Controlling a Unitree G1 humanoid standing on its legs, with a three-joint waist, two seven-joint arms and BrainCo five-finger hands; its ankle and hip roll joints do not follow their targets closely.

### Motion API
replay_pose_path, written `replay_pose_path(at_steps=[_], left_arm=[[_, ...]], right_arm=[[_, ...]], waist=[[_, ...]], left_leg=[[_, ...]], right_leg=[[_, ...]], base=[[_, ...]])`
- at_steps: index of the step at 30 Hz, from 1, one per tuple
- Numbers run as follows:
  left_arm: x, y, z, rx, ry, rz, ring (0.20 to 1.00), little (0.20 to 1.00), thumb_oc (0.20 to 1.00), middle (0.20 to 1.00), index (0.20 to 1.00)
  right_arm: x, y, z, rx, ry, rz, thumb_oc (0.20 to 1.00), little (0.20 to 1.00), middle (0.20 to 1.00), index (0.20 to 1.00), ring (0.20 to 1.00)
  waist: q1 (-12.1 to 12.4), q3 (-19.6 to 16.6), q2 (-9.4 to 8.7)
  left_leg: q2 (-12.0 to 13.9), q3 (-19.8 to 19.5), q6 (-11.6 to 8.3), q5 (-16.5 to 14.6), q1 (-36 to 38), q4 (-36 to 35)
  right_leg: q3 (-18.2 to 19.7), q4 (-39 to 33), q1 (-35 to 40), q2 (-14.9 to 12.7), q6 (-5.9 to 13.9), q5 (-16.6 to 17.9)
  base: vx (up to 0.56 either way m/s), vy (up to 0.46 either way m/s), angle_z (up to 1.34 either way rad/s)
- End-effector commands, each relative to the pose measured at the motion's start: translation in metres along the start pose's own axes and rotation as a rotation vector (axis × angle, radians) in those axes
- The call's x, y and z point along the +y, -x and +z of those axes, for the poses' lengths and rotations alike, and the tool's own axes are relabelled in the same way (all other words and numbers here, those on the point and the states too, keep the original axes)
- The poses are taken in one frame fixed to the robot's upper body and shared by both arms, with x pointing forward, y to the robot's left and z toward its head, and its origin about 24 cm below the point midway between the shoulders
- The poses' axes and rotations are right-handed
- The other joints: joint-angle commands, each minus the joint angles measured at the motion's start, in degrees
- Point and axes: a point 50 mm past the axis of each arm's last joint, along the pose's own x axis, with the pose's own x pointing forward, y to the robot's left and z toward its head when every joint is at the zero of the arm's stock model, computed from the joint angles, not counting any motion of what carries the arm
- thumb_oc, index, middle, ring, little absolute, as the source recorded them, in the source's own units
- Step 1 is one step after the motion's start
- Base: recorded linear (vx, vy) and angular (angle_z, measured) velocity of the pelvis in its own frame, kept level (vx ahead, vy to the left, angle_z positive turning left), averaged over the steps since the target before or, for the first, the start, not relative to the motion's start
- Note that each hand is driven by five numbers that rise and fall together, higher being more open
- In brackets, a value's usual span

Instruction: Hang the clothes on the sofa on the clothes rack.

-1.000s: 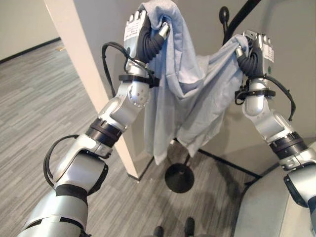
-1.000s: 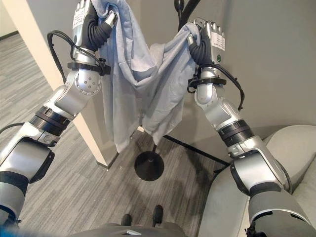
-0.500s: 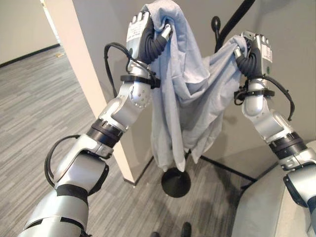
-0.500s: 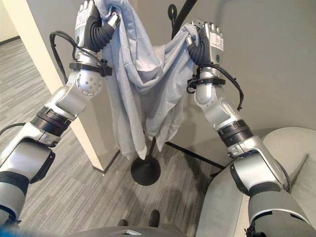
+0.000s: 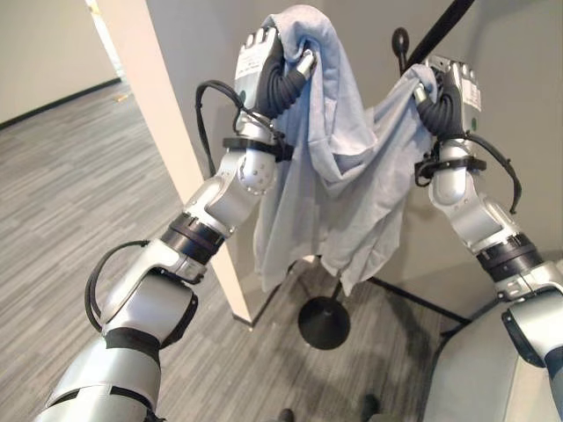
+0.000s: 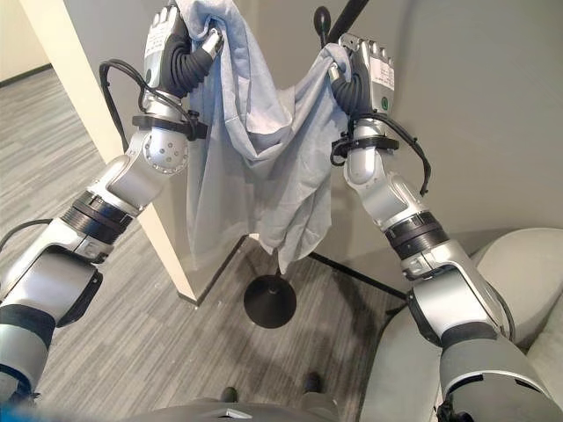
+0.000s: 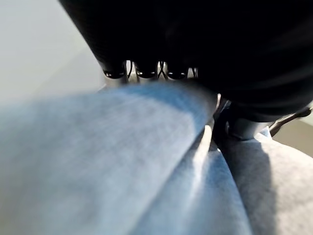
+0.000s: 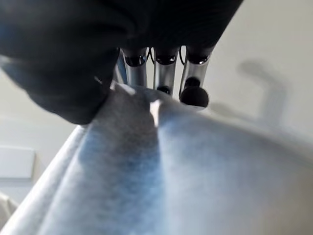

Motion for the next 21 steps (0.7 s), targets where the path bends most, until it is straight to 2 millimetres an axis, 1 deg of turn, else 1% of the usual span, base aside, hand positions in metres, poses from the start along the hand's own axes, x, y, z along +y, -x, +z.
replay_pose_path(at_steps=[1, 2, 3, 4, 5, 6, 7, 8, 9, 11, 12, 13, 15, 16, 17, 18, 21], left_arm=[[0.017, -0.026, 0.027, -0.137, 0.016, 0.098, 0.2, 0.2, 0.2, 0.2, 0.2], [0.017, -0.025, 0.024, -0.123, 0.013, 0.098, 0.2, 0.2, 0.2, 0.2, 0.2], [0.016, -0.022, 0.022, -0.115, 0.02, 0.089, 0.2, 0.2, 0.2, 0.2, 0.2], [0.015, -0.022, 0.021, -0.113, 0.014, 0.088, 0.2, 0.2, 0.2, 0.2, 0.2], [0.015, -0.022, 0.021, -0.114, 0.014, 0.089, 0.2, 0.2, 0.2, 0.2, 0.2], [0.013, -0.018, 0.02, -0.095, 0.034, 0.094, 0.2, 0.2, 0.2, 0.2, 0.2], [0.013, -0.016, 0.018, -0.086, 0.044, 0.096, 0.2, 0.2, 0.2, 0.2, 0.2], [0.012, -0.013, 0.016, -0.073, 0.054, 0.096, 0.2, 0.2, 0.2, 0.2, 0.2], [0.011, -0.01, 0.014, -0.06, 0.059, 0.092, 0.2, 0.2, 0.2, 0.2, 0.2], [0.013, -0.011, 0.013, -0.054, 0.053, 0.091, 0.2, 0.2, 0.2, 0.2, 0.2], [0.012, -0.011, 0.013, -0.054, 0.053, 0.091, 0.2, 0.2, 0.2, 0.2, 0.2], [0.011, -0.009, 0.011, -0.05, 0.056, 0.081, 0.2, 0.2, 0.2, 0.2, 0.2], [0.013, -0.011, 0.011, -0.051, 0.05, 0.088, 0.2, 0.2, 0.2, 0.2, 0.2], [0.014, -0.012, 0.01, -0.047, 0.042, 0.094, 0.2, 0.2, 0.2, 0.2, 0.2], [0.014, -0.012, 0.01, -0.047, 0.042, 0.094, 0.2, 0.2, 0.2, 0.2, 0.2], [0.015, -0.011, 0.009, -0.046, 0.035, 0.091, 0.2, 0.2, 0.2, 0.2, 0.2], [0.016, -0.01, 0.006, -0.042, 0.024, 0.083, 0.2, 0.2, 0.2, 0.2, 0.2]], right_arm=[[-0.034, -0.033, 0.011, -0.08, 0.051, -0.155, 0.2, 0.2, 0.2, 0.2, 0.2], [-0.031, -0.031, 0.013, -0.083, 0.033, -0.148, 0.2, 0.2, 0.2, 0.2, 0.2], [-0.032, -0.027, 0.012, -0.096, 0.044, -0.133, 0.2, 0.2, 0.2, 0.2, 0.2], [-0.033, -0.028, 0.012, -0.103, 0.05, -0.137, 0.2, 0.2, 0.2, 0.2, 0.2], [-0.034, -0.028, 0.012, -0.103, 0.051, -0.137, 0.2, 0.2, 0.2, 0.2, 0.2], [-0.037, -0.027, 0.013, -0.117, 0.038, -0.149, 0.2, 0.2, 0.2, 0.2, 0.2], [-0.037, -0.025, 0.011, -0.111, 0.033, -0.151, 0.2, 0.2, 0.2, 0.2, 0.2], [-0.037, -0.022, 0.009, -0.105, 0.032, -0.147, 0.2, 0.2, 0.2, 0.2, 0.2], [-0.038, -0.021, 0.006, -0.1, 0.035, -0.148, 0.2, 0.2, 0.2, 0.2, 0.2], [-0.04, -0.02, 0.005, -0.099, 0.044, -0.146, 0.2, 0.2, 0.2, 0.2, 0.2], [-0.04, -0.02, 0.005, -0.099, 0.044, -0.146, 0.2, 0.2, 0.2, 0.2, 0.2], [-0.04, -0.019, 0.003, -0.103, 0.052, -0.143, 0.2, 0.2, 0.2, 0.2, 0.2], [-0.039, -0.021, 0.005, -0.103, 0.038, -0.154, 0.2, 0.2, 0.2, 0.2, 0.2], [-0.038, -0.02, 0.002, -0.086, 0.045, -0.149, 0.2, 0.2, 0.2, 0.2, 0.2], [-0.038, -0.02, 0.002, -0.086, 0.045, -0.149, 0.2, 0.2, 0.2, 0.2, 0.2], [-0.035, -0.016, -0.001, -0.072, 0.048, -0.139, 0.2, 0.2, 0.2, 0.2, 0.2], [-0.033, -0.013, -0.002, -0.062, 0.052, -0.134, 0.2, 0.2, 0.2, 0.2, 0.2]], waist=[[1.1, -1.8, -2.62], [0.9, -2.0, -3.08], [0.7, -2.8, -3.78], [0.5, -3.2, -3.99], [0.2, -3.1, -4.04], [-0.2, -3.5, -4.04], [-0.3, -3.6, -4.12], [-0.5, -3.6, -4.1], [-0.7, -3.6, -3.78], [-0.6, -3.8, -3.17], [-0.6, -3.9, -3.2], [-0.4, -3.7, -2.53], [0.4, -3.5, -2.01], [0.0, -4.0, -1.52], [0.0, -4.0, -1.52], [-0.3, -5.0, -1.09], [-0.3, -6.0, -0.97]], left_leg=[[4.5, 6.6, -6.25, -2.5, 4.7, -5.8], [5.9, 6.4, -7.16, -2.0, 5.2, -6.8], [8.7, 5.6, -8.43, -0.6, 5.5, -7.9], [9.7, 5.5, -8.93, -0.3, 5.4, -8.1], [9.6, 5.1, -9.01, 0.2, 5.1, -8.2], [10.3, 4.7, -9.18, 0.4, 4.0, -6.9], [10.4, 5.4, -9.02, 0.5, 3.6, -6.3], [10.6, 7.0, -8.75, 1.0, 2.9, -5.5], [10.6, 9.3, -8.33, 1.7, 2.2, -4.9], [8.9, 12.3, -7.47, 2.6, 1.0, -5.5], [8.8, 12.4, -7.4, 2.7, 1.0, -5.6], [6.9, 13.7, -6.6, 2.8, 0.4, -7.0], [3.7, 11.9, -6.0, 3.0, -0.2, -8.2], [2.6, 12.3, -5.63, 3.0, 0.4, -9.2], [2.6, 12.3, -5.63, 3.0, 0.4, -9.2], [2.4, 13.3, -5.65, 3.4, 0.9, -9.7], [2.4, 14.2, -5.77, 3.2, 1.8, -9.8]], right_leg=[[0.8, 5.6, -0.6, -0.4, 3.54, -3.6], [0.5, 5.4, -0.3, 0.6, 3.54, -3.4], [-1.0, 5.1, 0.5, 2.3, 3.54, -3.8], [-1.4, 4.4, 1.5, 3.5, 3.54, -4.8], [-1.7, 4.3, 1.4, 3.4, 3.54, -4.3], [-2.7, 3.5, 2.9, 5.0, 3.2, -5.7], [-3.1, 3.0, 3.7, 5.4, 2.95, -6.1], [-4.0, 2.5, 4.6, 5.6, 2.64, -6.7], [-5.2, 2.1, 5.6, 5.9, 2.21, -7.3], [-6.5, 1.3, 6.7, 6.3, 1.66, -7.2], [-6.5, 1.3, 6.6, 6.2, 1.7, -7.2], [-7.1, 1.2, 6.5, 6.5, 1.65, -7.0], [-6.3, 1.1, 6.1, 6.7, 1.52, -6.9], [-6.7, 1.1, 5.9, 6.8, 1.6, -6.8], [-6.7, 1.1, 5.9, 6.8, 1.6, -6.8], [-7.1, 1.1, 6.2, 6.6, 1.63, -6.9], [-7.2, 1.1, 6.8, 6.1, 1.43, -7.0]], base=[[0.1, -0.342, 0.87], [0.16, -0.648, 1.11], [0.19, -0.624, 0.76], [0.11, -0.439, 0.77], [0.12, -0.319, 0.51], [0.07, -0.276, 0.63], [0.1, -0.324, 0.43], [0.02, -0.187, 0.33], [-0.01, -0.129, 0.32], [-0.02, -0.08, 0.24], [-0.02, -0.039, 0.28], [-0.02, 0.0, 0.28], [-0.02, 0.004, 0.16], [0.0, 0.008, 0.05], [0.06, 0.045, 0.05], [0.05, 0.032, 0.1], [0.08, 0.058, 0.02]])
